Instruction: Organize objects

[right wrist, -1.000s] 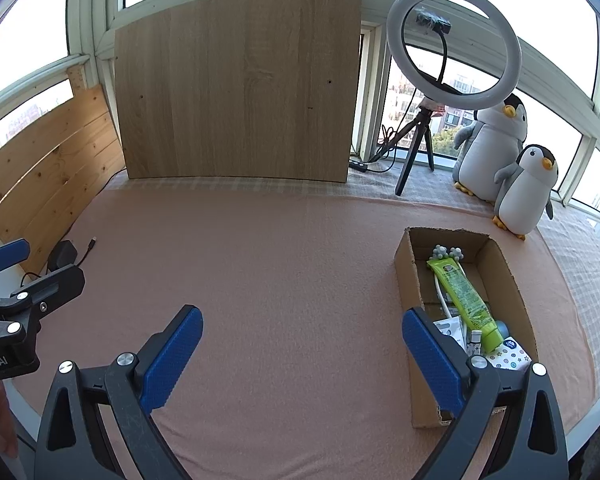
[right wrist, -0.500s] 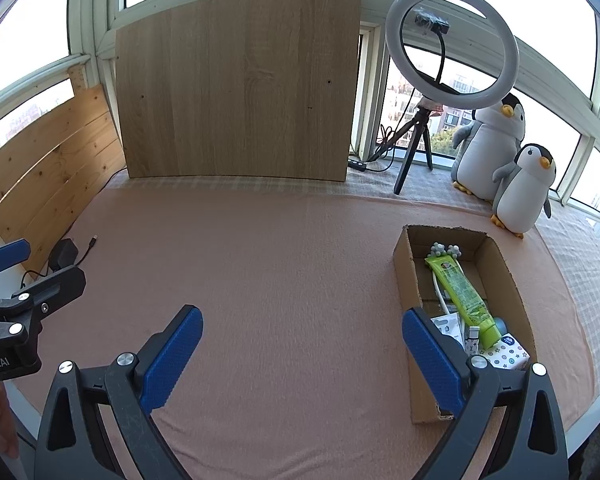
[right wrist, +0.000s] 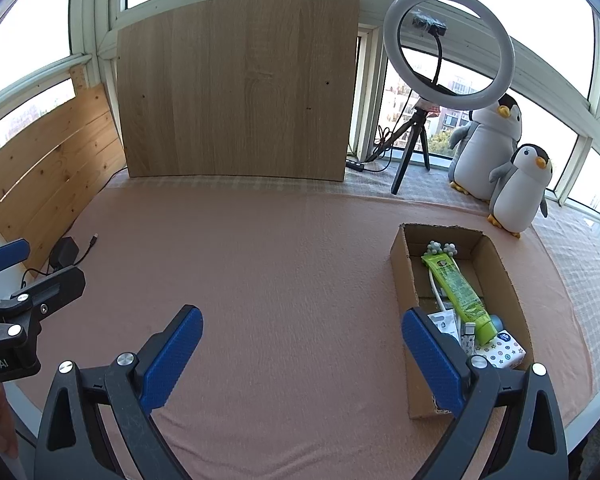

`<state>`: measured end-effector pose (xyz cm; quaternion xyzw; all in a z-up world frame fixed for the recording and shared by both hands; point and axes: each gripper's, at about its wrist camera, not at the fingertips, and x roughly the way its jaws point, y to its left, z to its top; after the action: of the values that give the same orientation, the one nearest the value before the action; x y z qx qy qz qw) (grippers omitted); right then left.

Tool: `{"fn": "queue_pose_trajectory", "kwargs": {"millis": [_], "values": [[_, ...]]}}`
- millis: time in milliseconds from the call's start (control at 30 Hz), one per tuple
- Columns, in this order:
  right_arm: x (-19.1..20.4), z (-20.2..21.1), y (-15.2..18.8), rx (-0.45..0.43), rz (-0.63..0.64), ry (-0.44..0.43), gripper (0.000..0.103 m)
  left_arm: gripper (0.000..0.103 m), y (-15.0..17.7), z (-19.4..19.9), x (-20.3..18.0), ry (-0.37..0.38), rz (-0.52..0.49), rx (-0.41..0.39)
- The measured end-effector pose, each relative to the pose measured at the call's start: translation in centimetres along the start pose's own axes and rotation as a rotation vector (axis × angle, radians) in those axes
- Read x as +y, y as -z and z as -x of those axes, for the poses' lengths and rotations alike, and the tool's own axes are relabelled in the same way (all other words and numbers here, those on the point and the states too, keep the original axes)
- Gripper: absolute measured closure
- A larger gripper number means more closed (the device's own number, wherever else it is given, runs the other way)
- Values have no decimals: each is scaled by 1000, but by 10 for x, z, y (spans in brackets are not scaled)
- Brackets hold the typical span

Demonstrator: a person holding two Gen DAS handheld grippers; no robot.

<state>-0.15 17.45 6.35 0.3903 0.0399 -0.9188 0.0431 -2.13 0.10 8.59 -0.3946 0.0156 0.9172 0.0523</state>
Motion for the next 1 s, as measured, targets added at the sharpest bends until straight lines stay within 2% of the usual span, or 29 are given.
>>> {"fn": "queue_pose_trajectory", "kwargs": {"millis": [500, 1000], "values": [[2, -1, -4, 4, 8, 0, 4, 0, 0, 0, -2, 3, 3, 10], [1, -23, -13, 28, 7, 6, 4, 0, -12, -30, 2, 5, 6, 43]]}}
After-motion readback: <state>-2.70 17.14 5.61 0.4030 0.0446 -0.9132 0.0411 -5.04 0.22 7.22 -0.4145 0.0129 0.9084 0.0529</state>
